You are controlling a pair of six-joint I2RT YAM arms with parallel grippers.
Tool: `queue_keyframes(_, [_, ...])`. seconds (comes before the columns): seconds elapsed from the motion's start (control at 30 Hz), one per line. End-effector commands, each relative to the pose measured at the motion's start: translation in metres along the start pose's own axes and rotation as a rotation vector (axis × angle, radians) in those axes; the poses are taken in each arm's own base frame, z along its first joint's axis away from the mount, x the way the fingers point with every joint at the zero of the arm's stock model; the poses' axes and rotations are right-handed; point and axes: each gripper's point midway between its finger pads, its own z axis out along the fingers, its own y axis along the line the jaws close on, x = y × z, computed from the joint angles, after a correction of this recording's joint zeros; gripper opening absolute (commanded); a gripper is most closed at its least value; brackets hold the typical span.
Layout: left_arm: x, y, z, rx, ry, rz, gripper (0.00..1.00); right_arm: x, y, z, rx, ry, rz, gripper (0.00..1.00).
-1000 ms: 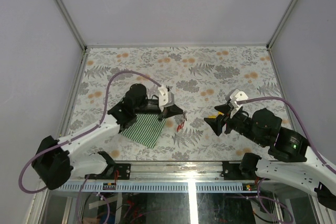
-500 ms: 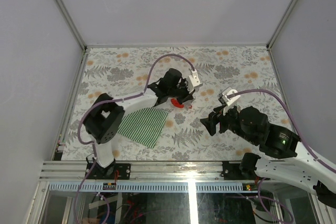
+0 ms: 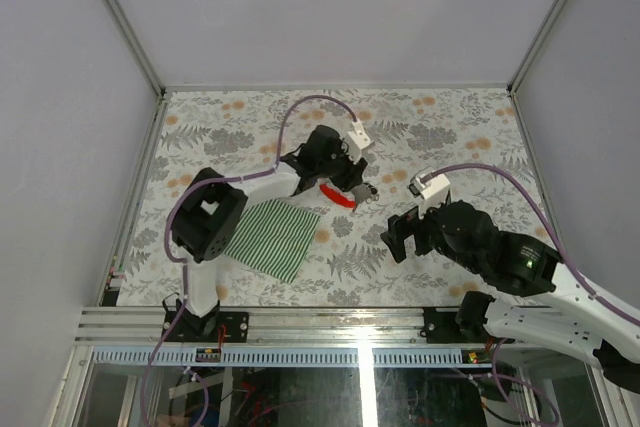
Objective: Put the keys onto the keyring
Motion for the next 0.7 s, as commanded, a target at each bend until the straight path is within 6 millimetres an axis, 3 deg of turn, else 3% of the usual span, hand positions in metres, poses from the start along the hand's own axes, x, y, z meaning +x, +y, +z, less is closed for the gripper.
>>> queue_keyframes(0.0, [-0.059,0.018,-0.047,-0.091,-0.207,-0.113,0.49,-0.026,-0.003,-0.013,0.032,-0.048,0.077,0.99])
queue_keyframes(0.13, [-0.06,0.023,-0.087,-0.19,-0.241,-0.3,0.63,-0.033,0.006,-0.011,-0.016,-0.067,0.056,0.99])
queue_keyframes(0.2, [-0.047,0.022,-0.095,-0.225,-0.231,-0.425,0.67,-0.036,0.002,-0.008,0.017,-0.073,0.041,0.99])
queue_keyframes(0.33, [0.001,0.008,-0.083,-0.216,-0.077,-0.595,0.65,-0.038,-0.021,-0.007,0.164,-0.069,0.078,0.99])
queue_keyframes(0.43, [0.032,0.006,-0.068,-0.23,0.022,-0.702,0.59,-0.037,-0.025,-0.007,0.19,-0.076,0.096,0.99])
queue_keyframes(0.57, [0.066,0.028,-0.059,-0.394,0.129,-0.729,0.59,-0.033,-0.029,-0.005,0.214,-0.072,0.105,0.99])
queue_keyframes(0.67, [0.08,0.049,-0.056,-0.511,0.194,-0.689,0.61,-0.03,-0.03,-0.003,0.218,-0.069,0.103,0.99])
